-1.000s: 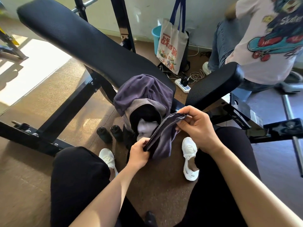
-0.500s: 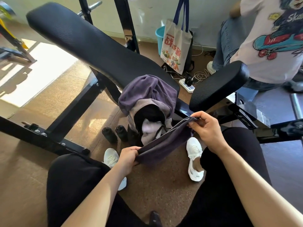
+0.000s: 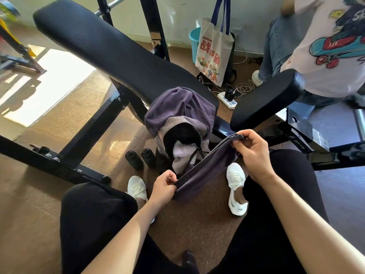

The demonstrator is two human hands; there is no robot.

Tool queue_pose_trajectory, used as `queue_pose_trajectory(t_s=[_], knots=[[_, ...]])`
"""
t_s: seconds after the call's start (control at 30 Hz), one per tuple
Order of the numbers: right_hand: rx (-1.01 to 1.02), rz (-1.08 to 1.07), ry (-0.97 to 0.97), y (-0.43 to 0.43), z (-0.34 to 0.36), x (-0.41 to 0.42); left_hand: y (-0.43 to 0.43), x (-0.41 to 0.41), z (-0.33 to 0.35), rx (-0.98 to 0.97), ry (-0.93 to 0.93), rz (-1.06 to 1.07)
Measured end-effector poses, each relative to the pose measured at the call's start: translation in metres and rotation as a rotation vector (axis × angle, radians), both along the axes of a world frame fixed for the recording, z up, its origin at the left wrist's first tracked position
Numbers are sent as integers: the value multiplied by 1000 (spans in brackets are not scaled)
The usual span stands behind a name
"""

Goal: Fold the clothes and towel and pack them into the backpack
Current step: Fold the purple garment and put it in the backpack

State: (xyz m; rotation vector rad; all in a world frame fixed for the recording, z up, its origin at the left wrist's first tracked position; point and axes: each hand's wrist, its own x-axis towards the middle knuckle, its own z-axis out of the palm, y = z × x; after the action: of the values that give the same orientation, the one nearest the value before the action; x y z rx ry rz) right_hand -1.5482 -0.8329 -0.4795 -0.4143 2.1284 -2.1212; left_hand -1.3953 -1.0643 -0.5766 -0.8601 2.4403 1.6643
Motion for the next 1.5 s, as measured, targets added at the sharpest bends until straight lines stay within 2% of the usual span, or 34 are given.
queue_pose_trajectory(t_s=[0.2, 0.3, 0.47, 0.6, 0.77, 0.9, 1.17, 1.37, 1.5], knots=[[36, -157, -82, 9, -6, -22, 9, 6, 19, 10, 244, -127], [50, -207, -124, 10, -10, -31, 12, 10, 26, -84, 329, -200], [79, -175, -130, 9, -13, -31, 10, 13, 28, -206, 205, -424], [65, -151, -123, 8, -12, -29, 13, 13, 26, -222, 139, -435], [27, -103, -103, 10, -9, -27, 17, 14, 22, -266, 186, -429], [4, -109, -92, 11, -7, -27, 17, 12, 18, -404, 256, -423], [12, -103, -94, 10, -7, -27, 18, 9, 11, -704, 178, -678], [29, -101, -91, 9, -8, -27, 22, 5, 12, -854, 135, -659], [45, -165, -131, 10, -9, -31, 18, 6, 13, -688, 204, -413]])
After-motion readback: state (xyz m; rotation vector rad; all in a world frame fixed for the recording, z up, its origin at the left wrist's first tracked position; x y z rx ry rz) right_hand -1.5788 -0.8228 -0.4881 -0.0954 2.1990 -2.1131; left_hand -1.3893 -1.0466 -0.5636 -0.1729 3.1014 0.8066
